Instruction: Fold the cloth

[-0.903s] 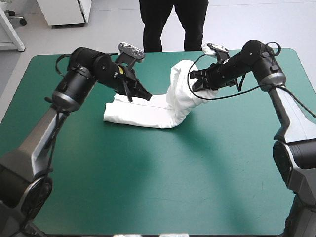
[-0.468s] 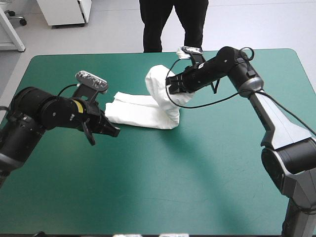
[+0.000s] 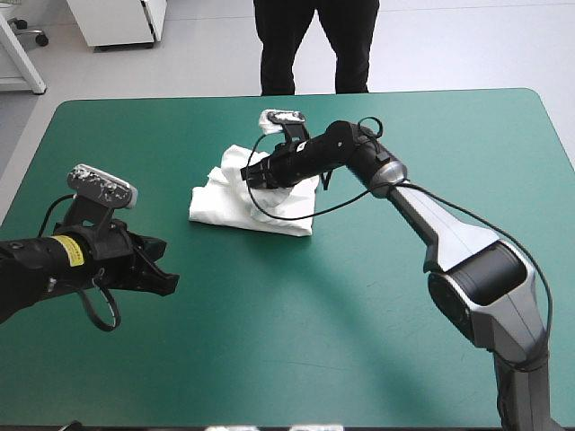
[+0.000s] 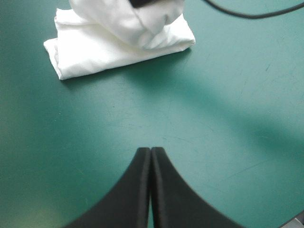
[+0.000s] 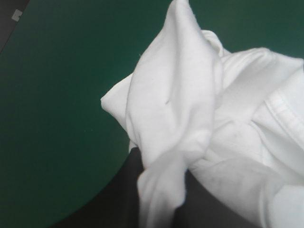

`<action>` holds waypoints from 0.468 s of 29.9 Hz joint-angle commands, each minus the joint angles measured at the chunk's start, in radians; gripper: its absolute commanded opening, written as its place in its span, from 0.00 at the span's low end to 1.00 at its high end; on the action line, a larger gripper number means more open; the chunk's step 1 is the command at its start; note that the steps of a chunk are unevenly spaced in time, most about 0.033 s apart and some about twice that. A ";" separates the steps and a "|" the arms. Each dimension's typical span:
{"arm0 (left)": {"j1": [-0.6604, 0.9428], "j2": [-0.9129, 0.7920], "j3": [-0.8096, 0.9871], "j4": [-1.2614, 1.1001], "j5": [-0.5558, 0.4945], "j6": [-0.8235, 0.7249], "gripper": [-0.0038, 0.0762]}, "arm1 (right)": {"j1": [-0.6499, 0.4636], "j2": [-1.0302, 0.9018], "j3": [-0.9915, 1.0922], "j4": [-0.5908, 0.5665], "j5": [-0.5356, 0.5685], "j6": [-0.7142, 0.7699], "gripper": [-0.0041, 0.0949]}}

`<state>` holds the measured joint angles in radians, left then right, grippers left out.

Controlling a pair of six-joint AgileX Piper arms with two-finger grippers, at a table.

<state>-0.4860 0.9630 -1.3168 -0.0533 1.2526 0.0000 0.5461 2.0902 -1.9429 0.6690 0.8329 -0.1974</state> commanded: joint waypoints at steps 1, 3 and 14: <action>-0.001 -0.032 -0.022 -0.026 0.036 -0.012 0.04 | 0.017 -0.016 -0.085 0.093 0.017 -0.047 0.25; -0.001 -0.037 -0.022 -0.045 0.036 -0.014 0.04 | 0.020 0.000 -0.119 0.109 0.067 -0.051 0.47; -0.001 -0.037 -0.022 -0.085 0.032 -0.014 0.04 | 0.019 0.003 -0.318 -0.173 0.286 0.125 0.62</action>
<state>-0.4860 0.9361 -1.3157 -0.1175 1.2535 0.0000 0.5679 2.1629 -2.1938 0.5731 1.0823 -0.1289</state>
